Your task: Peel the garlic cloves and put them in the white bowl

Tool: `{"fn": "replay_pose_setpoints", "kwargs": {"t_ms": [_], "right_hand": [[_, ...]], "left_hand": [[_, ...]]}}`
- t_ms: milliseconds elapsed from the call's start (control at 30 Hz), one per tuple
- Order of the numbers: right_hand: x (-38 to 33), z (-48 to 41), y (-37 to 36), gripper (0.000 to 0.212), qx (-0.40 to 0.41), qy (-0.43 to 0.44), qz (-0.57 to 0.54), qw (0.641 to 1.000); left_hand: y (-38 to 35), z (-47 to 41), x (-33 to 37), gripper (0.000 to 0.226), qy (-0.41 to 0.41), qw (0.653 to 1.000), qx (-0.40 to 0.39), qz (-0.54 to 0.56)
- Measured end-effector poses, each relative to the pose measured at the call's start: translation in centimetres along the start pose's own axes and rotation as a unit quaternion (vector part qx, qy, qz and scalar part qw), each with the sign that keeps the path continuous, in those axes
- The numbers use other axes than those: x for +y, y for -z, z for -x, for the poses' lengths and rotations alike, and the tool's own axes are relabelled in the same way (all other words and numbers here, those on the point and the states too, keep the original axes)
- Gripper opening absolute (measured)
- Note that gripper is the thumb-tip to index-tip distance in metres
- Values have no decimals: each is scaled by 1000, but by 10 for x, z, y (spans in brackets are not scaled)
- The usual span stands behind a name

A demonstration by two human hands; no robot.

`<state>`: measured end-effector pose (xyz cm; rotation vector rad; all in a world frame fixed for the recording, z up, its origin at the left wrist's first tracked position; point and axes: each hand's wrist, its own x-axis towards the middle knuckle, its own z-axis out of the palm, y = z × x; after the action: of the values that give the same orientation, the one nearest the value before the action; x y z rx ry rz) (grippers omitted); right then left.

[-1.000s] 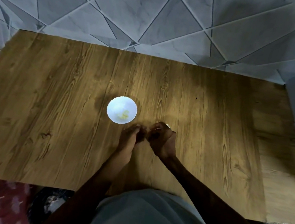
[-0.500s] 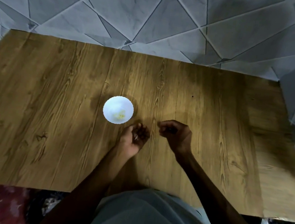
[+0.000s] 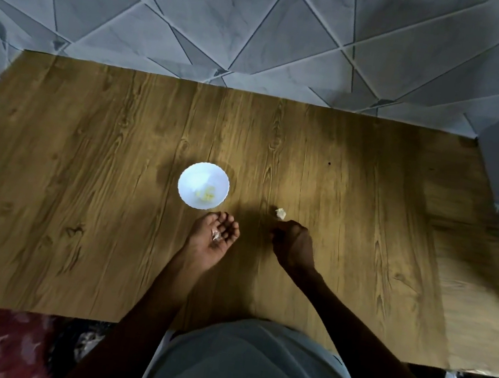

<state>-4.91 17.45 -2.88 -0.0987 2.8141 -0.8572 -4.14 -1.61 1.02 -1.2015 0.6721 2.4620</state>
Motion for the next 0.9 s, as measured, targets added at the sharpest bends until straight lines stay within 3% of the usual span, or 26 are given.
{"fn": "replay_pose_setpoints", "kwargs": {"t_ms": [167,367,533,667,900], "right_hand": [[-21,8,-17,17,31,87,71,993],[-25,22,-39,10,4,120,100,988],[-42,35,-34,15,-20,43,-74,996],[-81,61,-16,21,-65,-20,-306,949],[-145,112,-24,18,-146,125,-299,935]], "left_hand": [[11,7,1,28,2,1000,8,-3],[38,19,7,28,6,1000,17,4],[55,30,3,28,-8,999,32,8],[65,42,-7,31,-28,997,57,34],[99,85,-19,37,-70,982,48,172]]}}
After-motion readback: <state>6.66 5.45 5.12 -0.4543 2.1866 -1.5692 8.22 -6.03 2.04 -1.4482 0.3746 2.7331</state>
